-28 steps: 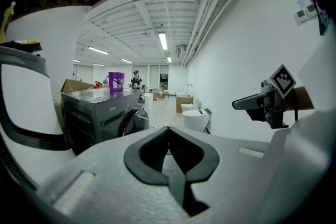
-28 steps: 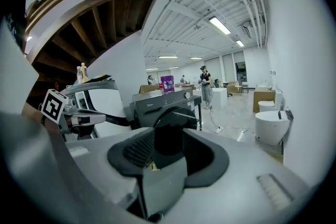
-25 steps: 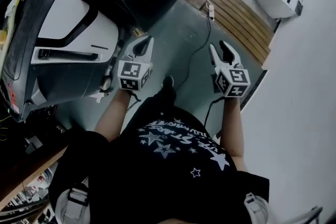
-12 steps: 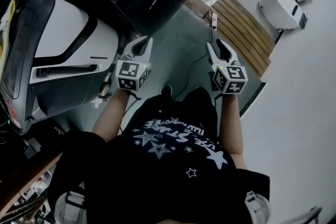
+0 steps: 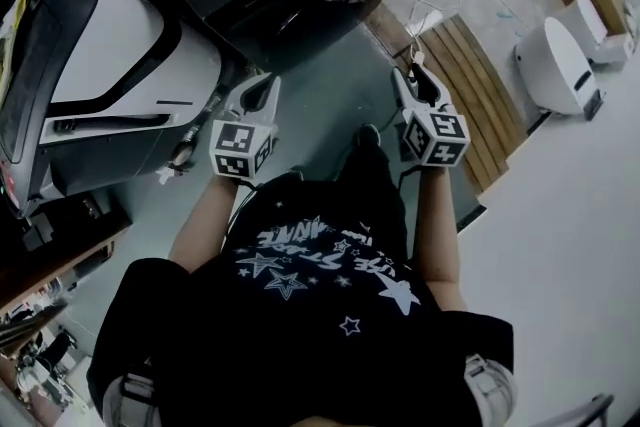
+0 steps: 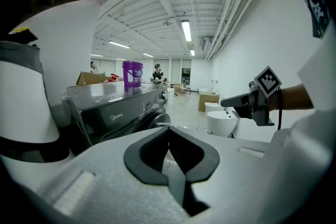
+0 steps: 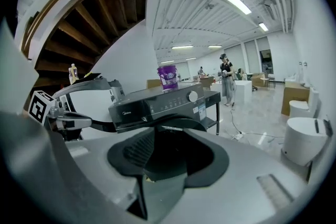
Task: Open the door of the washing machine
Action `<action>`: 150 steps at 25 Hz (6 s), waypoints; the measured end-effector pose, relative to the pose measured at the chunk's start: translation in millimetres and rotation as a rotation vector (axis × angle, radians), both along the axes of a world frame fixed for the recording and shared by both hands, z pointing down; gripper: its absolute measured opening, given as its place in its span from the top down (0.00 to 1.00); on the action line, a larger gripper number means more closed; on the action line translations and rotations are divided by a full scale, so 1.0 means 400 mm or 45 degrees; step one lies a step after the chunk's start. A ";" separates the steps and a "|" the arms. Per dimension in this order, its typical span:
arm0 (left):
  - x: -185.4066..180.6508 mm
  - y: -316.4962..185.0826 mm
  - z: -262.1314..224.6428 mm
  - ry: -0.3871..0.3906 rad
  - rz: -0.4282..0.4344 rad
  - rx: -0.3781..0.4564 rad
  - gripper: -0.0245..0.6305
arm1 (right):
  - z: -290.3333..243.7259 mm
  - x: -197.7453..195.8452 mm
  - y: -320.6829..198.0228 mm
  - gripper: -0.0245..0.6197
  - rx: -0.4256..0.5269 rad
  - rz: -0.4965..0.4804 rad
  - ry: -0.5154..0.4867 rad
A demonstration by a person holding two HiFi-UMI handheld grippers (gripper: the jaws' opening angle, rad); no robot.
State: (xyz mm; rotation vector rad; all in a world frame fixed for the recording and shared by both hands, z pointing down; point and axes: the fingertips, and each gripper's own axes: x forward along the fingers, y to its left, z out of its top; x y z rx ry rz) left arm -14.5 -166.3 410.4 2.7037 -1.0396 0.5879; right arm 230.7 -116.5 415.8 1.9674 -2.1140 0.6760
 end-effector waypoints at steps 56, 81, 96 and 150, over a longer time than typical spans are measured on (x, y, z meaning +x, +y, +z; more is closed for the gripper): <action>0.215 -0.185 0.344 -0.103 -0.562 -0.246 0.95 | 0.627 0.234 -0.812 0.72 -0.247 -1.140 0.852; 0.132 -0.128 0.400 -0.106 -0.268 -0.328 0.95 | 0.622 0.280 -0.529 0.72 -0.459 -0.767 0.814; 0.151 -0.029 0.402 -0.100 -0.023 -0.312 0.95 | 0.604 0.255 -0.223 0.75 -0.525 -0.549 0.704; -0.190 0.437 0.485 -0.231 0.539 -0.280 0.95 | 0.596 -0.297 0.459 0.81 -0.572 0.092 0.380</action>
